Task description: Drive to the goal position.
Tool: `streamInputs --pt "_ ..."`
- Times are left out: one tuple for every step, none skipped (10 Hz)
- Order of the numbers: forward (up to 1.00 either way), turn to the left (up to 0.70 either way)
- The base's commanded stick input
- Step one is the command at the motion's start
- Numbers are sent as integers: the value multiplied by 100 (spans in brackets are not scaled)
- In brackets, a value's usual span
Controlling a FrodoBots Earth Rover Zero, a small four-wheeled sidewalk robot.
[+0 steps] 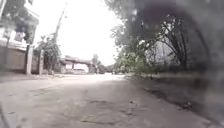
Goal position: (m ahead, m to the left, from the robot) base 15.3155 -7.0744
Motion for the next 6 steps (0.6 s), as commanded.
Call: streamInputs --pt "70 0" --pt "70 0" --pt "70 0" --pt "70 0" --pt "70 0" --pt "70 0"
